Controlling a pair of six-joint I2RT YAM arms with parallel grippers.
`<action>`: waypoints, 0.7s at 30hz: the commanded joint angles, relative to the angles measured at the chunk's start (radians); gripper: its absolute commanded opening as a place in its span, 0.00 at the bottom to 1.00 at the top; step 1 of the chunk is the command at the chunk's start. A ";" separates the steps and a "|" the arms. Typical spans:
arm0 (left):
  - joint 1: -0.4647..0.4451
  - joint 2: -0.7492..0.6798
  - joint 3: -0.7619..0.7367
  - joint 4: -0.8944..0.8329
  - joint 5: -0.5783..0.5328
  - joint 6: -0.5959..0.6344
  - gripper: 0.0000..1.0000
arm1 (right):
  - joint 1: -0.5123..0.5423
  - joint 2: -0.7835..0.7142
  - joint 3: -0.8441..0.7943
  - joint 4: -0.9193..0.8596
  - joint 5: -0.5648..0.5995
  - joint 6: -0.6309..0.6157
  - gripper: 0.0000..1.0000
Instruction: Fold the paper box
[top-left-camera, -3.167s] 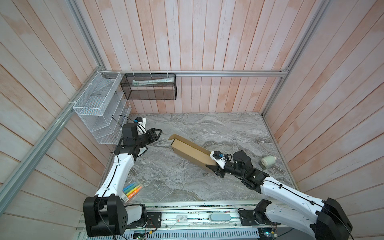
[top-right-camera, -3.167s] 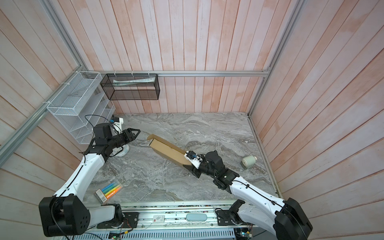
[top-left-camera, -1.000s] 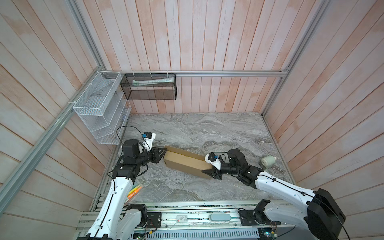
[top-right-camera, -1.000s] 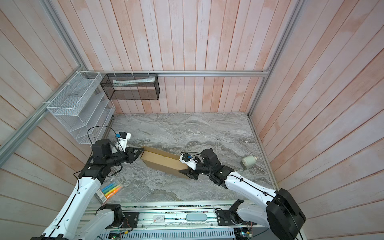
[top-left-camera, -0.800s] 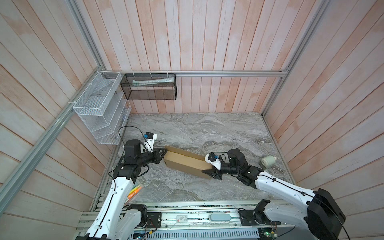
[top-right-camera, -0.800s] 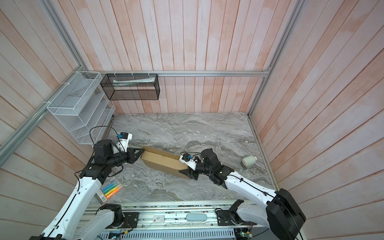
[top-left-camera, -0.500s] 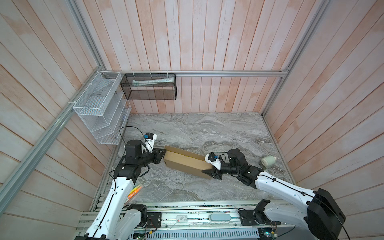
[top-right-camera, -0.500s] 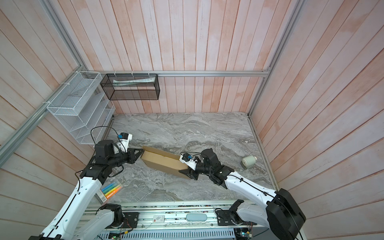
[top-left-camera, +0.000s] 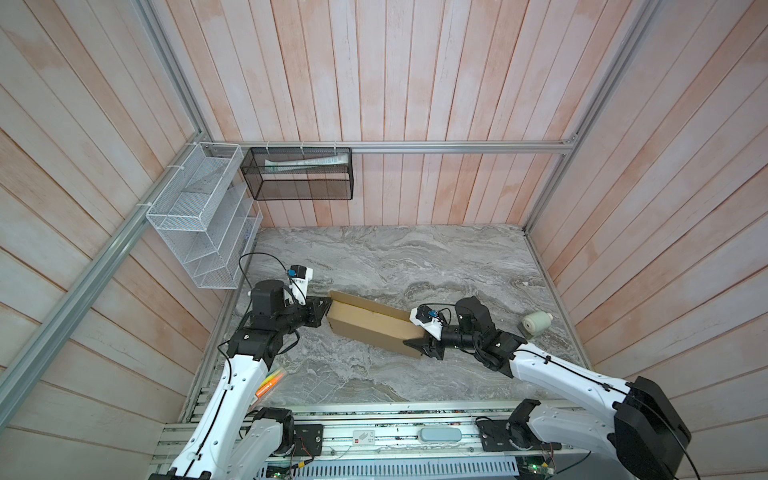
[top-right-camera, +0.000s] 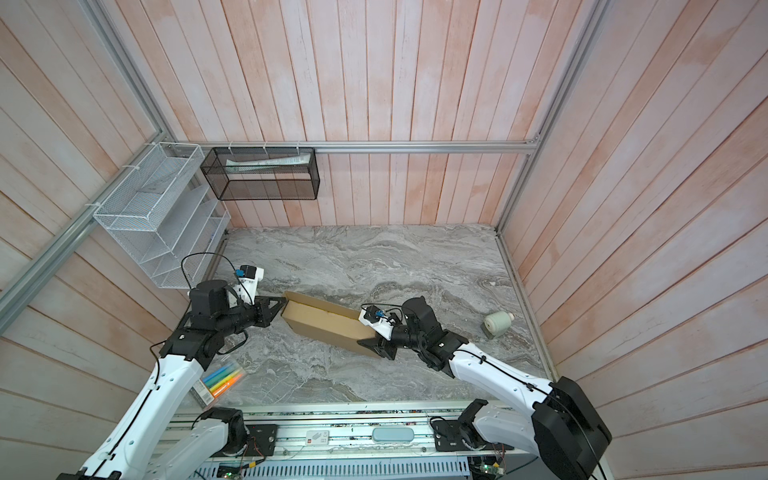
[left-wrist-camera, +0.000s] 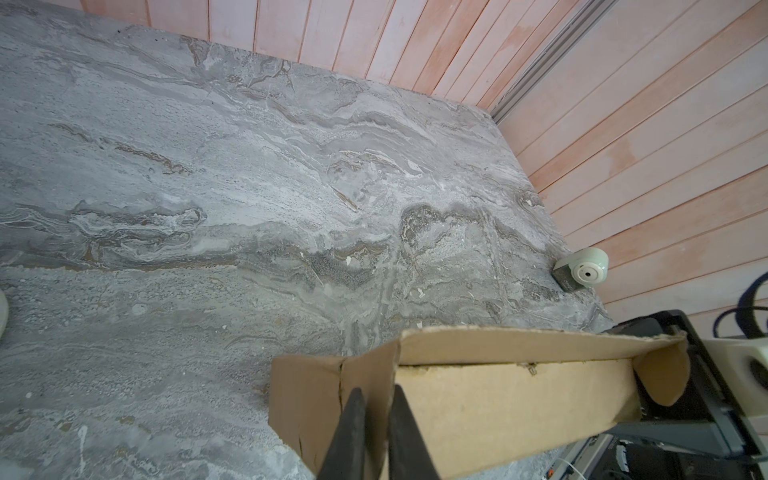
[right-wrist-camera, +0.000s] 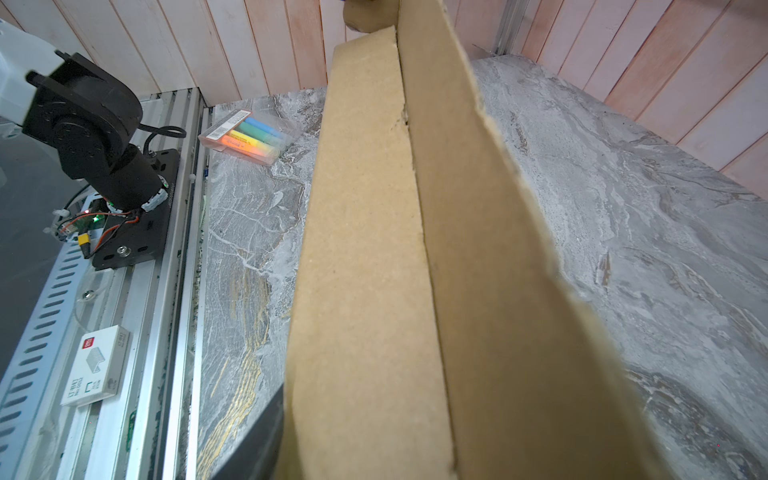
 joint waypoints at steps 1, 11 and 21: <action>-0.008 -0.004 0.030 0.005 -0.003 -0.006 0.14 | -0.005 0.005 0.007 0.052 -0.013 0.002 0.13; -0.028 -0.014 0.036 0.021 0.006 -0.035 0.14 | -0.007 0.018 0.009 0.063 -0.018 0.001 0.12; -0.029 -0.011 0.045 0.017 -0.029 -0.034 0.14 | -0.007 0.015 0.004 0.064 -0.024 0.002 0.12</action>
